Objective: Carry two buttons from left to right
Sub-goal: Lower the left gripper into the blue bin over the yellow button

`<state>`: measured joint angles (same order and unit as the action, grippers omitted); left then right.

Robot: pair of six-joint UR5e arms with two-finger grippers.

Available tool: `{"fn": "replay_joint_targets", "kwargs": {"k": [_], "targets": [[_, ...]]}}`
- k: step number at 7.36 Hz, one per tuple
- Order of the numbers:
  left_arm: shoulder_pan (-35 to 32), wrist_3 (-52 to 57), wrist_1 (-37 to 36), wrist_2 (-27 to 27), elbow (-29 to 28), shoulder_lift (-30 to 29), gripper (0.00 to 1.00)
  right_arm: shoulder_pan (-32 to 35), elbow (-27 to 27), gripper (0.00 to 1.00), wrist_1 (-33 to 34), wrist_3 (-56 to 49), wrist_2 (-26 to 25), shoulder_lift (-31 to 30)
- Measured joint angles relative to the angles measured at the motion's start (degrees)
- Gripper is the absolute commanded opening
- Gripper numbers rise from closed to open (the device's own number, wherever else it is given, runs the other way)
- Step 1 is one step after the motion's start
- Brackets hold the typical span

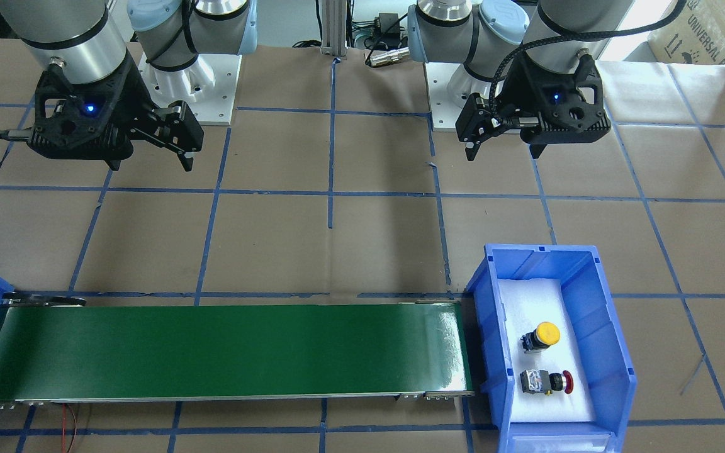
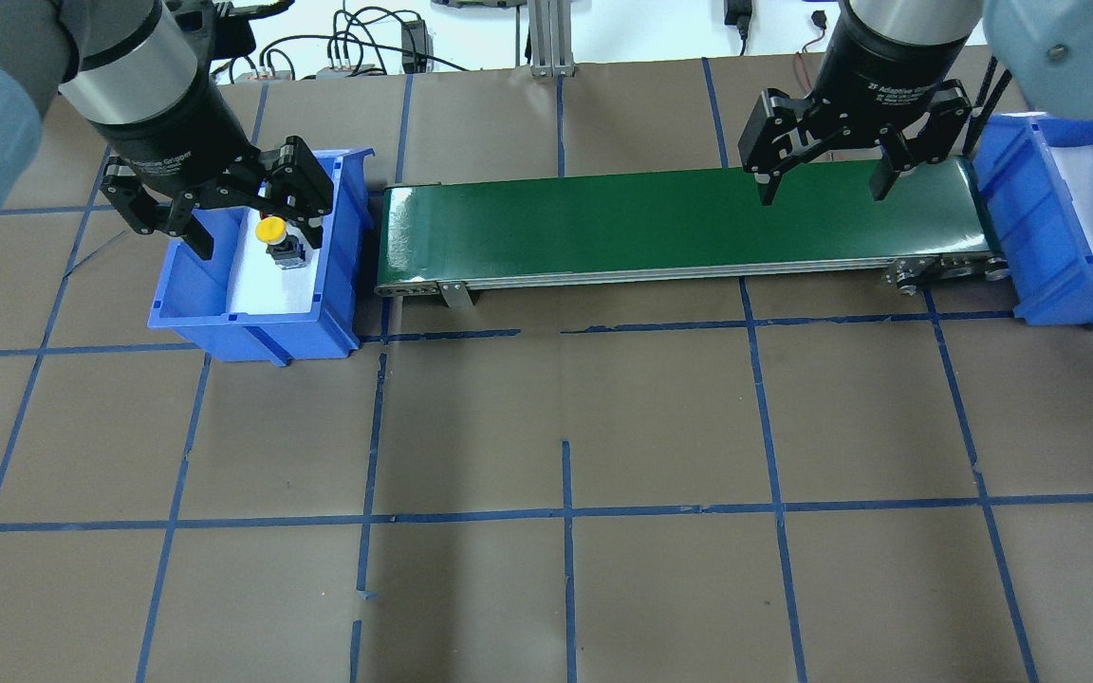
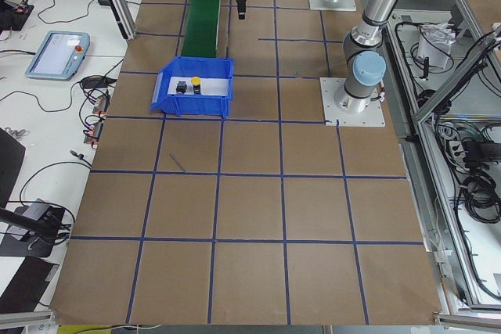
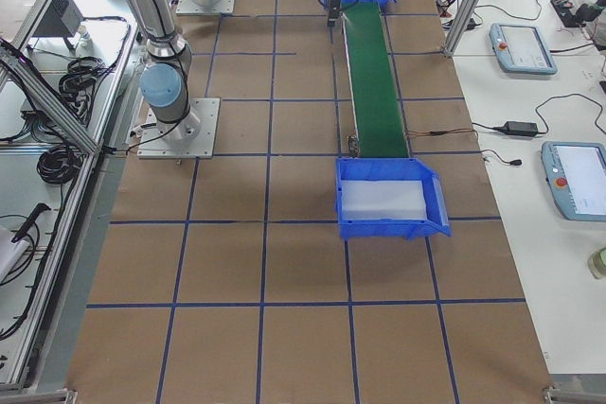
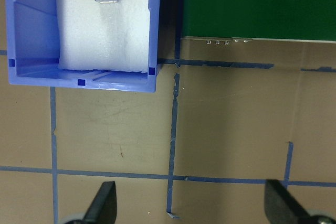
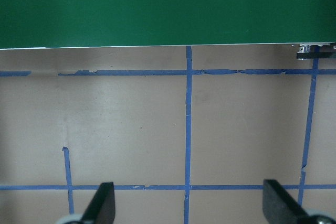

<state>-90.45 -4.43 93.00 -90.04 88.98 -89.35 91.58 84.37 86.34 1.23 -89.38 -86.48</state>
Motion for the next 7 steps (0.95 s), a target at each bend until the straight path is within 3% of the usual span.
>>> {"fn": "replay_joint_targets", "kwargs": {"k": [3, 7], "targets": [[0.9, 1.31, -0.13, 0.24, -0.54, -0.39, 1.0, 0.0, 0.0, 1.0, 0.11, 0.0, 0.0, 0.0], [7.44, 21.13, -1.31, 0.3, -1.53, -2.57, 1.0, -0.14, 0.03, 1.0, 0.29, 0.07, 0.16, 0.08]]}}
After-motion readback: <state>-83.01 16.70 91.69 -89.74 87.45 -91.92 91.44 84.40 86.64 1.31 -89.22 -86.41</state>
